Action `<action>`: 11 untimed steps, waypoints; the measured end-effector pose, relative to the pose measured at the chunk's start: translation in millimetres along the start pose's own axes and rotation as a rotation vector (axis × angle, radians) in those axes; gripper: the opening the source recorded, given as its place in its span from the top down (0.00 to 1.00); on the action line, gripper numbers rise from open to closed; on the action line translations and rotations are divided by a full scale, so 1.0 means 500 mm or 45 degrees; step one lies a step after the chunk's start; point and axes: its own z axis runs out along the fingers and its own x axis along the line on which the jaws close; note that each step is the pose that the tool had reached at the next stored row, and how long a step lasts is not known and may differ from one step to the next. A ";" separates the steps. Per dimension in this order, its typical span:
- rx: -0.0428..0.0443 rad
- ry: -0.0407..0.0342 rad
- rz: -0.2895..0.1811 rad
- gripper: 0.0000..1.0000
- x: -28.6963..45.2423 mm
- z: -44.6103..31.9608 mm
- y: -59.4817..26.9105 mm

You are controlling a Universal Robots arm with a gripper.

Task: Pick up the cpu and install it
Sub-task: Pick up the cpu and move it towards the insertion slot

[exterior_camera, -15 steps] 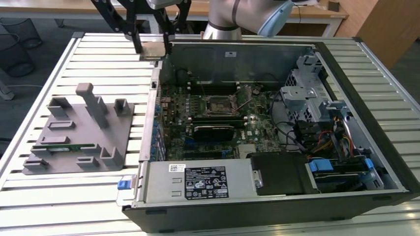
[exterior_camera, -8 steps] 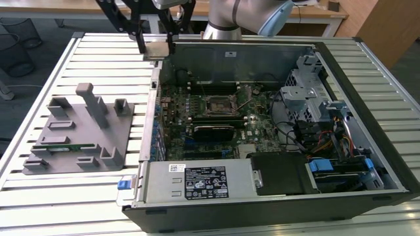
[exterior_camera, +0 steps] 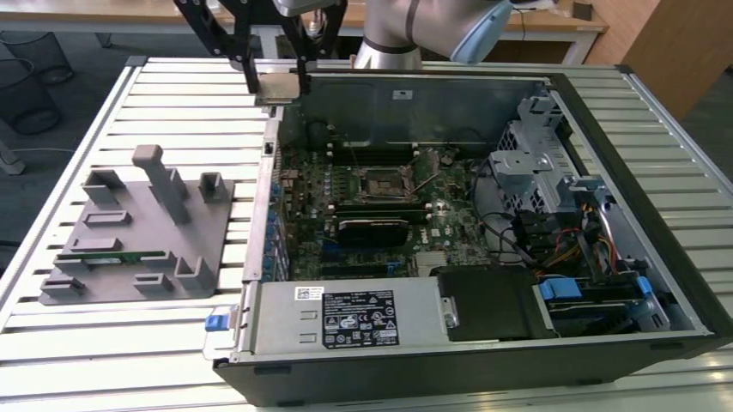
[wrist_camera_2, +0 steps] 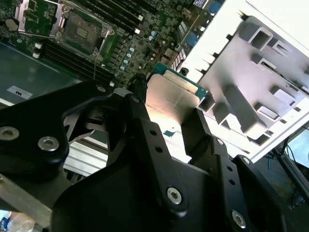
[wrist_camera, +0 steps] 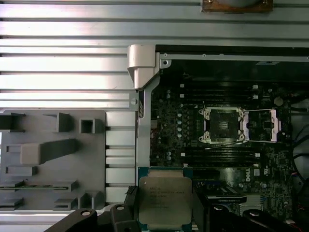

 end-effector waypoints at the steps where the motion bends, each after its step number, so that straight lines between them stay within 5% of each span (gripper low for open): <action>1: 0.000 -0.0001 0.000 0.47 -0.001 0.000 0.000; 11: 0.000 0.0000 0.000 0.47 -0.015 0.000 0.000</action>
